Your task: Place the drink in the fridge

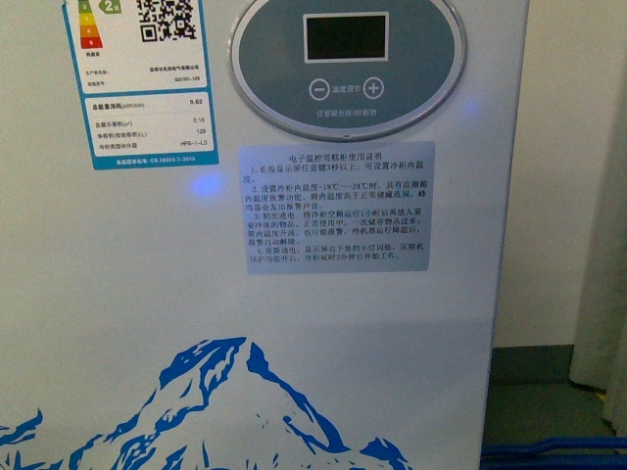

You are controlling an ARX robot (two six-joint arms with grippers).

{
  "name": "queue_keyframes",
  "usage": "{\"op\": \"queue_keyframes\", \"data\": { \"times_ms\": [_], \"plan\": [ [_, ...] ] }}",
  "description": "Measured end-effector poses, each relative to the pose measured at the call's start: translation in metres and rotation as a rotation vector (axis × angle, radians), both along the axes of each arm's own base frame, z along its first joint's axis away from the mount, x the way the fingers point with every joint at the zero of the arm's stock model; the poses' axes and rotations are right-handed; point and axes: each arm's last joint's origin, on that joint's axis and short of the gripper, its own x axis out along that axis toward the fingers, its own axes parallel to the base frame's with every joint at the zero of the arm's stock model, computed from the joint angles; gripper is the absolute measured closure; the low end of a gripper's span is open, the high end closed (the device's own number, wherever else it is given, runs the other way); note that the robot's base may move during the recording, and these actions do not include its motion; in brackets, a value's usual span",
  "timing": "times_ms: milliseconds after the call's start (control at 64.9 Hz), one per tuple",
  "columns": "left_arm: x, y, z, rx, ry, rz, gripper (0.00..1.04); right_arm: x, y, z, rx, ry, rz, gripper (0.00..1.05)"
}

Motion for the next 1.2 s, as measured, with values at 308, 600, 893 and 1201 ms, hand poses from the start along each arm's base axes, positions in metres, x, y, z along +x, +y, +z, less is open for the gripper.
{"op": "queue_keyframes", "data": {
  "times_ms": [308, 600, 893, 1201],
  "plan": [
    [0.000, 0.000, 0.000, 0.000, 0.000, 0.000, 0.08, -0.001, -0.001, -0.004, -0.003, -0.036, -0.073, 0.68],
    [0.000, 0.000, 0.000, 0.000, 0.000, 0.000, 0.08, -0.001, -0.006, -0.012, -0.004, -0.040, -0.135, 0.68],
    [0.000, 0.000, 0.000, 0.000, 0.000, 0.000, 0.08, -0.002, -0.006, -0.011, -0.003, -0.046, -0.135, 0.68],
    [0.000, 0.000, 0.000, 0.000, 0.000, 0.000, 0.08, -0.002, -0.006, -0.011, -0.003, -0.046, -0.135, 0.68]
  ]
}}
